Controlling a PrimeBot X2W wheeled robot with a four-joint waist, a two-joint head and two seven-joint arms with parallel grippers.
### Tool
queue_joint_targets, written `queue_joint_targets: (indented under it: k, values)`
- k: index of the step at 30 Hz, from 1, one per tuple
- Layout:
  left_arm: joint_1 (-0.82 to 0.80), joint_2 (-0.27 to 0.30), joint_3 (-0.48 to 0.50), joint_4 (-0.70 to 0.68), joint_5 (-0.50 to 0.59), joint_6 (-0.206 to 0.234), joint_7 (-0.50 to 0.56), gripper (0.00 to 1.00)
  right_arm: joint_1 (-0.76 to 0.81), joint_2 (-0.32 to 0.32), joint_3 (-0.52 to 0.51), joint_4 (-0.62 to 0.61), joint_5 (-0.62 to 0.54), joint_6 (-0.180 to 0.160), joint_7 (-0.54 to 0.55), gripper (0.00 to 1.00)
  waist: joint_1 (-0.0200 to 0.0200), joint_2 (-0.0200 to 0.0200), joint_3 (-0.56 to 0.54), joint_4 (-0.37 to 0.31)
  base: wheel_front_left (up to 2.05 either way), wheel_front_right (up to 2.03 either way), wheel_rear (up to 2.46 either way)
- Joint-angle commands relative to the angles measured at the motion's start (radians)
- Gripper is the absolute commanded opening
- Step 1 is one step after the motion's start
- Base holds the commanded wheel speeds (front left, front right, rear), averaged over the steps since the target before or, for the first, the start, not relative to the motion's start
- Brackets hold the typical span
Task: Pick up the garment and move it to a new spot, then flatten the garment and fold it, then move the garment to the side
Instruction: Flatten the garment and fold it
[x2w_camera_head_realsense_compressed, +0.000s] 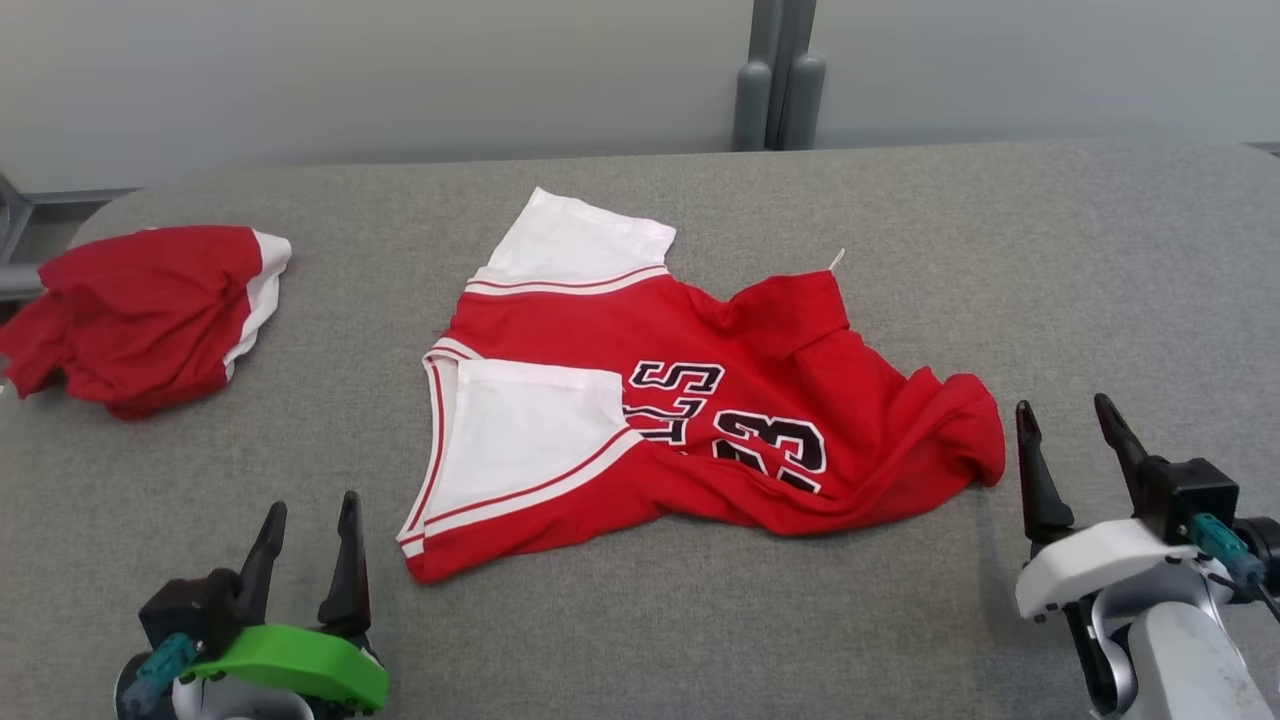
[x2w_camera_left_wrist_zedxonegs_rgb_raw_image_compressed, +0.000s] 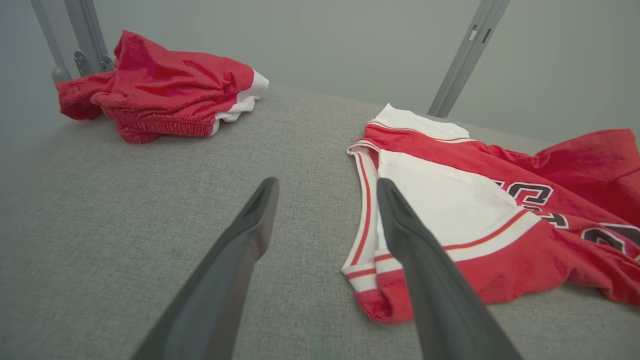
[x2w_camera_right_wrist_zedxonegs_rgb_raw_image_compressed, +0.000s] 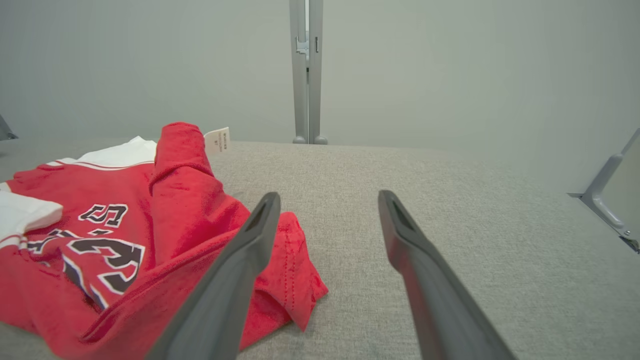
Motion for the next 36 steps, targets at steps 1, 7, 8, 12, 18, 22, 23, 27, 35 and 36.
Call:
queue_joint_targets:
  k: [1, 7, 8, 12, 18, 22, 23, 27, 35, 36]
  values:
    - [-0.045, 0.006, -0.012, 0.016, -0.005, -0.008, 0.001, 1.0, -0.044, -0.007, 0.014, 0.053, 0.002, 0.0, -0.003, 1.0, 0.0, 0.0, 0.055, 0.0, 0.0, 0.0, 0.0]
    - [-0.163, 0.006, -0.053, 0.066, -0.033, -0.018, 0.019, 1.0, -0.144, -0.016, 0.055, 0.166, 0.037, 0.0, -0.003, 1.0, 0.0, 0.0, 0.099, 0.01, 0.0, 0.0, 0.0]
    - [-0.181, 0.004, -0.064, 0.076, -0.039, -0.02, 0.024, 1.0, -0.155, -0.017, 0.065, 0.176, 0.041, 0.0, -0.003, 1.0, 0.0, 0.0, 0.103, 0.011, 0.0, 0.0, 0.0]
    - [-0.255, 0.01, -0.104, 0.119, -0.054, -0.026, 0.047, 1.0, -0.185, -0.018, 0.106, 0.219, 0.072, 0.0, -0.003, 1.0, 0.0, 0.0, 0.123, 0.006, 0.0, 0.0, 0.0]
    - [-0.349, 0.008, -0.171, 0.197, -0.061, -0.027, 0.067, 1.0, -0.23, -0.029, 0.129, 0.254, 0.106, 0.0, -0.003, 1.0, 0.0, 0.0, 0.152, -0.007, 0.0, 0.0, 0.0]
    - [-0.415, 0.002, -0.216, 0.261, -0.081, -0.027, 0.089, 1.0, -0.253, -0.031, 0.156, 0.267, 0.127, 0.0, -0.003, 1.0, 0.0, 0.0, 0.177, -0.017, 0.0, 0.0, 0.0]
    - [-0.432, -0.001, -0.227, 0.277, -0.089, -0.027, 0.094, 1.0, -0.26, -0.033, 0.17, 0.272, 0.136, 0.0, -0.003, 1.0, 0.0, 0.0, 0.182, -0.02, 0.0, 0.0, 0.0]
    - [-0.507, -0.009, -0.253, 0.358, -0.111, -0.027, 0.129, 1.0, -0.286, -0.047, 0.239, 0.294, 0.182, 0.0, -0.003, 0.8, 0.0, 0.0, 0.203, -0.03, 0.0, 0.0, 0.0]
    - [-0.632, -0.023, -0.283, 0.529, -0.101, -0.027, 0.156, 1.0, -0.311, -0.078, 0.328, 0.308, 0.271, 0.0, -0.003, 0.0, 0.0, 0.0, 0.221, -0.054, 0.0, 0.0, 0.0]
    - [-0.639, -0.026, -0.285, 0.544, -0.102, -0.027, 0.152, 1.0, -0.311, -0.083, 0.332, 0.307, 0.278, 0.0, -0.003, 0.0, 0.0, 0.0, 0.221, -0.057, 0.0, 0.0, 0.0]
